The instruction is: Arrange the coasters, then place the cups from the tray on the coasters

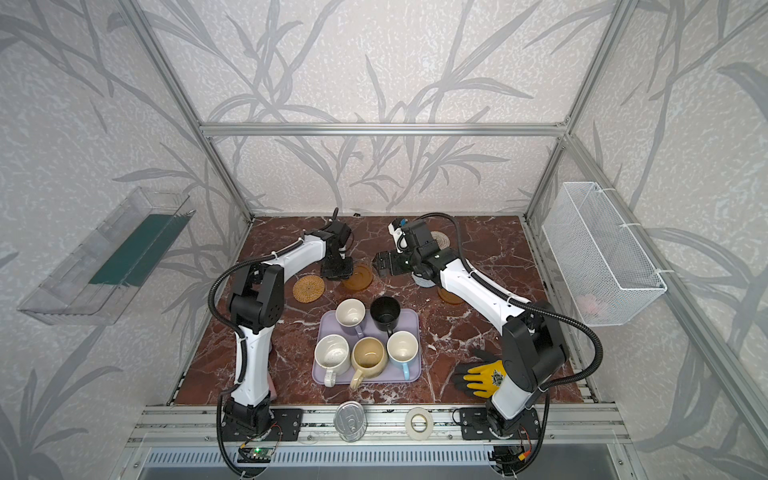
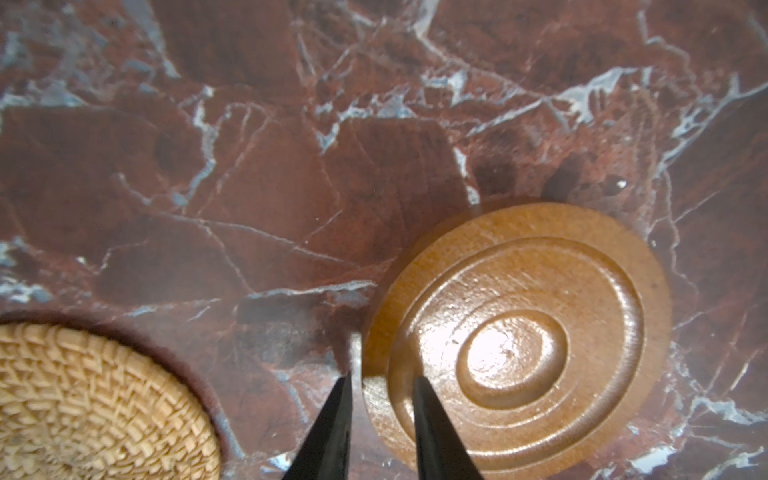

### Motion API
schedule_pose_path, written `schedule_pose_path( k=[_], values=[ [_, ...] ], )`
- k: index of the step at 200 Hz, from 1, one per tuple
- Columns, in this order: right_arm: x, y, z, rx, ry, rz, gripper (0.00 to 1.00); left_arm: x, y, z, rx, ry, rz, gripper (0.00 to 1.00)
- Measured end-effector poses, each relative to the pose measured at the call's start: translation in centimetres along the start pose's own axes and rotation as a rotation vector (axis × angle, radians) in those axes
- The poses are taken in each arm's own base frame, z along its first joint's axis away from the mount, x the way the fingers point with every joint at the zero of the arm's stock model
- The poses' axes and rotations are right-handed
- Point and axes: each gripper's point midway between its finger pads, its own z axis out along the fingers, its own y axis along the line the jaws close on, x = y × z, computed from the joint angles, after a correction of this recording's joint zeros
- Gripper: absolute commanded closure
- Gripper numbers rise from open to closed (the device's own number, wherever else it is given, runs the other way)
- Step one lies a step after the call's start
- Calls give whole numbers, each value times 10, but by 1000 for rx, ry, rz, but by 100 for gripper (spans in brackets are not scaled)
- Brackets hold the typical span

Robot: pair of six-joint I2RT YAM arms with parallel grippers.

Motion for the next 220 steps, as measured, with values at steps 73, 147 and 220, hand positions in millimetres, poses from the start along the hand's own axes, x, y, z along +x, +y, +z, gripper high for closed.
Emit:
schedule_pose_path(
  k=[73, 147, 220],
  values=[
    [20, 0, 24, -32, 116, 15, 1, 7, 9, -2, -24, 19, -6, 74],
    [25, 0, 26, -37, 135, 20, 1, 16, 20, -4, -47, 45, -18, 74],
    [25, 1, 25, -44, 137, 21, 1, 35, 29, -8, -59, 74, -22, 75]
  ],
)
